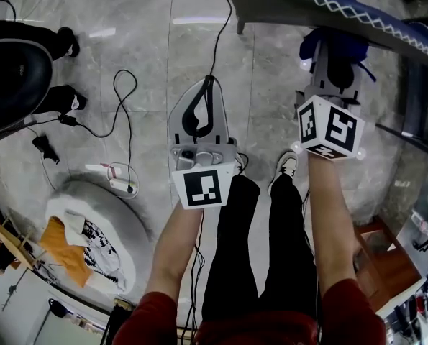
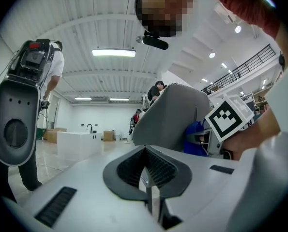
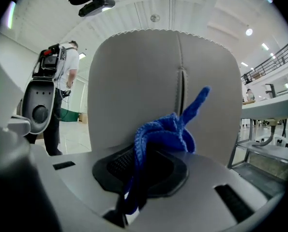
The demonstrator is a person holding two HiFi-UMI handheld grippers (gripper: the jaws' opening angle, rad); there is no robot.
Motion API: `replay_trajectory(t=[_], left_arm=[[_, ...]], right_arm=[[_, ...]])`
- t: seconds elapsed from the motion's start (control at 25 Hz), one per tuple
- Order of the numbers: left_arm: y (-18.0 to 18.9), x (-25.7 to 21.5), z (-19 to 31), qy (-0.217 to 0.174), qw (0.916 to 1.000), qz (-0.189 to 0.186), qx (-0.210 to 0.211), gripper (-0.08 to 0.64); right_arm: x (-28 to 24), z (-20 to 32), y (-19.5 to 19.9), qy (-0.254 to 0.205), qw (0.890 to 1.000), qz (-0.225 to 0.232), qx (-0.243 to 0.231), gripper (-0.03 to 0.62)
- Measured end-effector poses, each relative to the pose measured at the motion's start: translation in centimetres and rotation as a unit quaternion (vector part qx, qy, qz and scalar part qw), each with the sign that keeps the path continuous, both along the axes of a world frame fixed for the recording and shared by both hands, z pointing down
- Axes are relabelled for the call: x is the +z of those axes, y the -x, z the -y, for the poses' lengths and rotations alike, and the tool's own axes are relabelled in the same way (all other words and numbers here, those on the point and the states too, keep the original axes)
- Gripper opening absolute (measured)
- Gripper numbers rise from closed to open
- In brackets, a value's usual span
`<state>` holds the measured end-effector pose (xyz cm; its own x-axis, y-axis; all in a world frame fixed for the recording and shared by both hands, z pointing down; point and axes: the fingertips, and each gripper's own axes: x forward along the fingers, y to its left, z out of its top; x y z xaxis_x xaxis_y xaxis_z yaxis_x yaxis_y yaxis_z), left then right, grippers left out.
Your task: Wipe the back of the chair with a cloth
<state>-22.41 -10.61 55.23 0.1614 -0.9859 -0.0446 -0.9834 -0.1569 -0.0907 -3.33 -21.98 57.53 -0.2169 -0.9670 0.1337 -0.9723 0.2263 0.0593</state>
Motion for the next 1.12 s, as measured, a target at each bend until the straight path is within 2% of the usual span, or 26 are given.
replay_trajectory(t=[0.4, 0.52, 0.64, 0.84, 0.96, 1.12], left_arm=[[3.4, -0.4, -0.1, 0.010, 0.9997, 0.004, -0.022, 0.014], [4.7, -0.4, -0.4, 0.013, 0.9994, 0.005, -0.031, 0.014], [5.0, -0.4, -0.8, 0.019, 0.9992, 0.007, -0.035, 0.014], [3.4, -0.8, -0.7, 0.019, 0.9994, 0.009, -0.029, 0.012], [1.8, -1.5, 0.1, 0.016, 0.9996, 0.007, -0.022, 0.014], [-1.7, -2.2, 0.7, 0.016, 0.9998, 0.011, -0.004, 0.012]], right_arm=[[-0.3, -1.4, 9.7, -0.009, 0.994, -0.029, -0.105, 0.057], [-0.1, -1.4, 11.5, -0.004, 0.993, -0.027, -0.117, 0.057], [-0.1, -1.5, 11.5, 0.002, 0.992, -0.023, -0.121, 0.057], [-0.4, -2.2, 10.8, 0.003, 0.990, -0.026, -0.139, 0.057], [-0.7, -2.7, 10.3, 0.008, 0.988, -0.036, -0.150, 0.057], [-1.2, -3.3, 6.9, 0.009, 0.989, -0.029, -0.142, 0.057]])
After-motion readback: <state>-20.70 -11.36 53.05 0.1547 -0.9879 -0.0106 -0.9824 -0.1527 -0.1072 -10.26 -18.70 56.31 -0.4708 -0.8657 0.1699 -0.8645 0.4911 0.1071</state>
